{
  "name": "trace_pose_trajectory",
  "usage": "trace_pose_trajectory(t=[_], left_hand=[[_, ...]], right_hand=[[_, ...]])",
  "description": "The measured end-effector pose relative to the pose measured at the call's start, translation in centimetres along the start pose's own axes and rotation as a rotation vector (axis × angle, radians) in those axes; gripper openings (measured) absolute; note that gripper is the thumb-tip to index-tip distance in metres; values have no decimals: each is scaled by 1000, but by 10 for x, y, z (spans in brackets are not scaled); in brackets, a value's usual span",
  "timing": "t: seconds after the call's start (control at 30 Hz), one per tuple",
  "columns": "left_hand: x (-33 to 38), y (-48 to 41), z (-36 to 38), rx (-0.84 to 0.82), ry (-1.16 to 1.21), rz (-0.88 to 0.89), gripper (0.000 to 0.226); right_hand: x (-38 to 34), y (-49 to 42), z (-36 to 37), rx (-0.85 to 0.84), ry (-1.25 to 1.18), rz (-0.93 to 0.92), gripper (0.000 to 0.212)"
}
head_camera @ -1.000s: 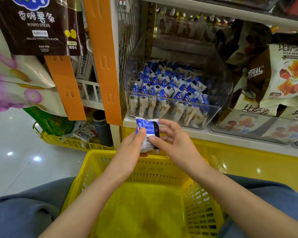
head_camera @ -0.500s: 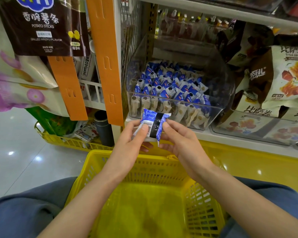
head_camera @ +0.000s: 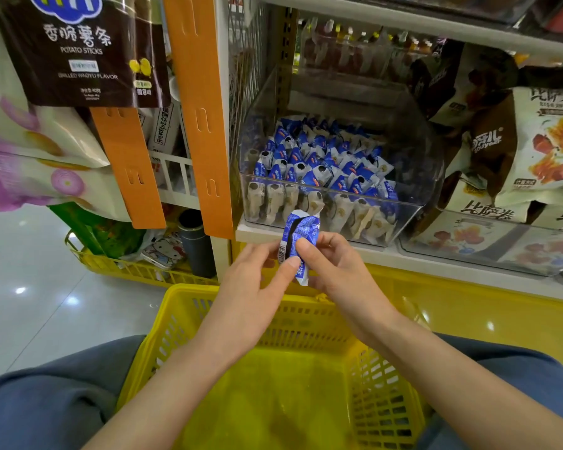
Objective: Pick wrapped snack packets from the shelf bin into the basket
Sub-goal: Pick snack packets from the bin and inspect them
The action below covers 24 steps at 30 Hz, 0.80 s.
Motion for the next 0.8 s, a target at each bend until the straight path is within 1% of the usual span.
trace_pose_trajectory(t=[0.07,0.13,0.2,0.23,0.3,0.4,0.53,0.6,0.7,0.8], left_hand=[[2,-1,1,-13,-3,17,32],[0,-2,1,-24,37,-15,31],[-4,-3,3,-37,85,-74,25],[-6,-3,4,-38,101,-94,19],[-8,-3,4,-24,95,-101,12],[-9,-4,3,-5,-21,-46,13],[-8,-1,3,-19,-245,72,18],[-4,0,0,-12,-291,131,20],[1,0,-4,37,-316,202,20],[3,0,-4,47,-375,238,22]], right_hand=[[0,-1,-1,11,11,3,30],[1,-1,-1,21,7,6,31],[1,-1,-1,36,2,-1,28],[1,-1,-1,44,-1,-6,28],[1,-1,-1,57,2,-23,27],[3,-1,-2,85,89,-102,24],[-1,6,0,103,324,-349,30],[-2,8,1,90,378,-405,29],[4,6,3,42,325,-306,23],[8,5,5,-1,309,-231,23]])
Point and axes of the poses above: each hand's wrist, its own y-axis away from the middle knuckle, its own z-axis out of the palm, x = y × z, the point moved 6 cm from there along -y, towards the middle knuckle, and after that the axes turned 13 degrees about x, right-handed, at the moved point
